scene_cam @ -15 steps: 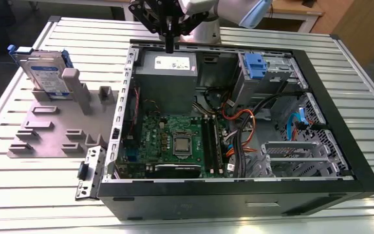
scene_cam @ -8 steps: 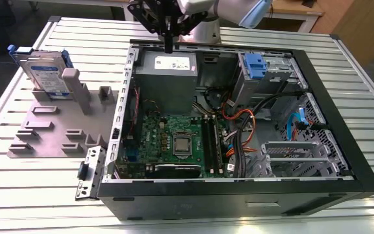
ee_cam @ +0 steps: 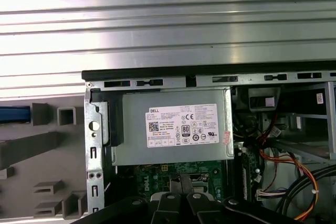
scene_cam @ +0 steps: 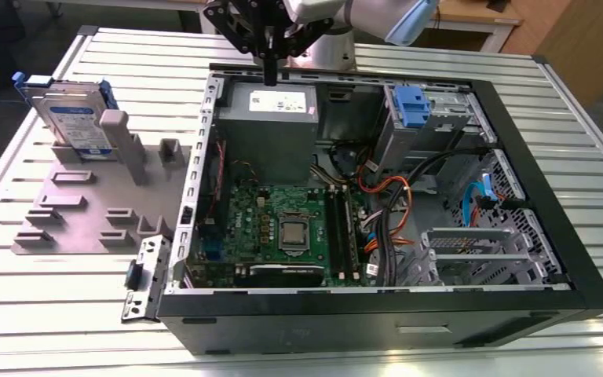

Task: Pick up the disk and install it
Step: 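Reach for the disk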

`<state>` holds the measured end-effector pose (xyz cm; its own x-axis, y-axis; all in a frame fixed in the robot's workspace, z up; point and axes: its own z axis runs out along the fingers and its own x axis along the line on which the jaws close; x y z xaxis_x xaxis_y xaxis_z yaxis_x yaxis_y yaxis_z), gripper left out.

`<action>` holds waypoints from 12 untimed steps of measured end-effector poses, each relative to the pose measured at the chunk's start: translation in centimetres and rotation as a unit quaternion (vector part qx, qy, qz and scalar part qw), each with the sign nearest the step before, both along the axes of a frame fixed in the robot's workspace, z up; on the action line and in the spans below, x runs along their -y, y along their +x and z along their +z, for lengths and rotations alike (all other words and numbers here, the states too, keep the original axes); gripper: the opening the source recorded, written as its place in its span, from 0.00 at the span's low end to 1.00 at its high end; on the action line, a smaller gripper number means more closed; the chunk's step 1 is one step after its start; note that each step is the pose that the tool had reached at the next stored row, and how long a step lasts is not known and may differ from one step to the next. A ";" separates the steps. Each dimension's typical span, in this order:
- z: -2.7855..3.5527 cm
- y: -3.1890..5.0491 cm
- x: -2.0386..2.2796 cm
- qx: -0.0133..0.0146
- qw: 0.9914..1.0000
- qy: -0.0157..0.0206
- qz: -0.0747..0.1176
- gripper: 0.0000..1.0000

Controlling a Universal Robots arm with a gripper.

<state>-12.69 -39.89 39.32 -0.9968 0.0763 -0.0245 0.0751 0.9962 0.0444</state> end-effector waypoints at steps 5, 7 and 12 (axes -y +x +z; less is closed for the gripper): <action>0.00 -0.06 0.00 0.000 1.000 0.000 0.000 0.11; 0.00 -0.09 0.00 0.000 1.000 0.000 0.000 0.11; 0.00 -0.19 0.00 0.000 1.000 0.000 0.000 0.11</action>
